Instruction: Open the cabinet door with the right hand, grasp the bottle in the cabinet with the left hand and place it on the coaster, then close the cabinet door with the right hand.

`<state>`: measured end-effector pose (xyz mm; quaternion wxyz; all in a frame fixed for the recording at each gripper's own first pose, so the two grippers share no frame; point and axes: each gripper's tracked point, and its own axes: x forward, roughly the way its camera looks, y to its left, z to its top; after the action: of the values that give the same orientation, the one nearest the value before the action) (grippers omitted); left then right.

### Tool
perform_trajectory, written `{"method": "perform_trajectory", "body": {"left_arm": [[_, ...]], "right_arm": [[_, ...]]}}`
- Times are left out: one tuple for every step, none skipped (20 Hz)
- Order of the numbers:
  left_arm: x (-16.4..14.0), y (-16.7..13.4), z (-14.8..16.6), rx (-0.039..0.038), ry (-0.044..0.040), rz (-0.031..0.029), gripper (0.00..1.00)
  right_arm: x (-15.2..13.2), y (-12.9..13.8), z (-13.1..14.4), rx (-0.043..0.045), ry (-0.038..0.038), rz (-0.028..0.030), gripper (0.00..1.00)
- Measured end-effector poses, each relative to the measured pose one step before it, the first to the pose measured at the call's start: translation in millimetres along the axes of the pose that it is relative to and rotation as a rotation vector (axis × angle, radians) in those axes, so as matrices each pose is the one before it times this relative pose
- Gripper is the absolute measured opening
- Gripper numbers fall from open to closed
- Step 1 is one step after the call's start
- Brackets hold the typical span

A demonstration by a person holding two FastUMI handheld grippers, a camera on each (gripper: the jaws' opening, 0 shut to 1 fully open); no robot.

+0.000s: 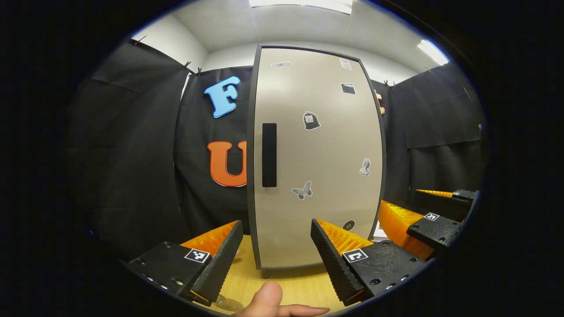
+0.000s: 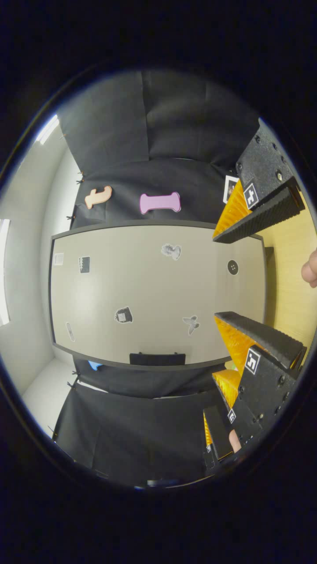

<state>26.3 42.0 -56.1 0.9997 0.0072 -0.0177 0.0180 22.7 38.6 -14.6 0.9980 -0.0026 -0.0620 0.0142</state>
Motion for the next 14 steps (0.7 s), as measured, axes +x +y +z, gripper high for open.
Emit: {"method": "perform_trajectory", "body": {"left_arm": [[0.23,0.59,-0.58,-0.00298,0.00156,0.00238,0.94],[-0.91,-0.17,-0.55,-0.00276,0.00311,0.0016,0.94],[-0.34,-0.21,-0.78,-0.00184,0.00227,-0.00099,0.94],[0.01,-0.23,0.02,-0.00048,0.00204,-0.00117,0.94],[-0.1,0.9,-0.06,-0.00052,0.00046,-0.00078,0.94],[0.04,-0.06,0.73,-0.0005,-0.00219,-0.00026,0.94],[0.54,-0.45,-0.31,0.00042,0.00032,-0.00203,0.94],[-0.68,-0.5,-0.06,-0.00182,-0.00134,0.00111,0.94],[-0.27,0.63,-1.1,-0.00761,0.00167,0.00645,0.94],[0.49,-1.19,-2.42,-0.01464,0.00429,-0.00417,0.94],[0.53,0.78,-2.89,-0.00549,0.00719,0.00756,0.94],[0.02,2.44,-2.62,-0.00039,0.00752,0.01216,0.94],[0.57,1.05,-2.83,-0.00339,0.00847,0.0028,0.94],[-0.78,2.24,-1.49,-0.00631,0.00588,0.00257,0.95]], "right_arm": [[-0.18,0.48,-0.24,-0.00235,0.00193,0.00068,0.99],[0.56,0.13,-0.86,-0.00179,0.00125,0.00074,0.99],[0.53,0.11,0.1,-0.00166,-0.00089,-0.00012,0.99],[-0.85,-0.38,0.16,-0.00101,-0.00083,-0.00193,0.99],[0.08,-0.45,-0.47,0.00077,-0.00086,-0.00191,0.95],[-0.32,-0.76,0.45,0.00284,-0.00245,-0.00288,0.95],[-0.99,-0.98,0.0,0.00107,0.00019,-0.0037,0.95],[-0.55,-0.67,-0.81,0.00235,-0.00063,-0.00214,0.95],[-0.66,-0.33,-0.25,0.00304,-0.00084,-0.00108,0.95],[-0.86,-0.62,-0.48,0.00186,0.00088,-0.00125,0.95],[-0.63,0.25,-0.96,0.00048,0.00153,0.00091,0.95],[-0.89,0.13,0.05,-0.0025,-0.00104,0.0005,0.95],[-0.61,-1.9,-0.17,-0.00413,-0.00076,-0.00644,0.95],[-0.99,-1.46,-0.13,-0.00236,-0.00094,-0.00465,1.0]]}}
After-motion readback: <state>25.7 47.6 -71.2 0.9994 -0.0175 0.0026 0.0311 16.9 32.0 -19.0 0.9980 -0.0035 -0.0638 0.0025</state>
